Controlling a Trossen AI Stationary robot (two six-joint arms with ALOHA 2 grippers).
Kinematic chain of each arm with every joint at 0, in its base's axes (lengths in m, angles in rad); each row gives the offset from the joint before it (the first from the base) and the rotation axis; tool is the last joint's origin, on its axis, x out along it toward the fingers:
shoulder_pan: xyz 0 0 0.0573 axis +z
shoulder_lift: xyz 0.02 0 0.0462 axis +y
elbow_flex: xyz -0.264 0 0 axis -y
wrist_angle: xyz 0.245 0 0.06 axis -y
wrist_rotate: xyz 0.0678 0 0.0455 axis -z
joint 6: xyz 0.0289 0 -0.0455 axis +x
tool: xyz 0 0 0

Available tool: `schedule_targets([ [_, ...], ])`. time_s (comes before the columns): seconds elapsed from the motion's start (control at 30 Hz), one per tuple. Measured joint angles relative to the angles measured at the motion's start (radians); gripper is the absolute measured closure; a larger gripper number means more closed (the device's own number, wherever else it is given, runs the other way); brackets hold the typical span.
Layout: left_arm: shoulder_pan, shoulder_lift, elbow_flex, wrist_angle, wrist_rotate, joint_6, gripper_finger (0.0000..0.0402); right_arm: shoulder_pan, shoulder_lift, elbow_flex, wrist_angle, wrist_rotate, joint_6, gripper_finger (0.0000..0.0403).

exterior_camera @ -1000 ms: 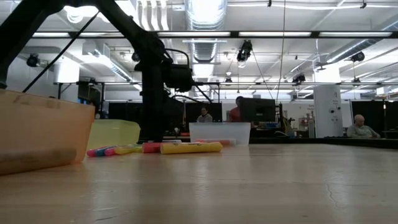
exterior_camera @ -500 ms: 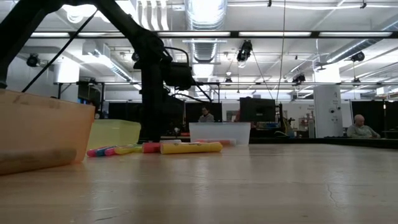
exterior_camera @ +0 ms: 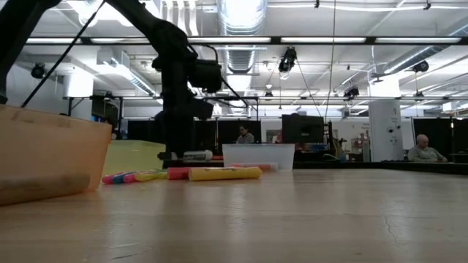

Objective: Pick & Place Markers
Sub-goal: Put the dark green marker into the transparent bin

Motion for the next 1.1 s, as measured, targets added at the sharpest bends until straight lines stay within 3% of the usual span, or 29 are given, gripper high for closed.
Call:
schedule_targets([
  [0.2, -0.006, -0.05, 0.033, 0.021, 0.0, 0.027, 0.0349, -0.01, 0.0, 0.02, 0.042, 0.0, -0.031, 0.0272],
  [0.43, -0.006, -0.039, 0.193, 0.042, -0.012, 0.112, 0.0349, -0.02, 0.0, 0.053, 0.043, 0.0, -0.03, 0.0274],
  [0.7, 0.013, 0.085, 0.399, 0.11, -0.01, 0.183, 0.0349, -0.004, 0.0, 0.155, 0.04, -0.003, -0.033, 0.028],
  [1.1, 0.023, 0.273, 0.56, 0.168, -0.089, 0.275, 0.0349, 0.003, -0.005, 0.266, -0.018, -0.003, -0.084, 0.0282],
])
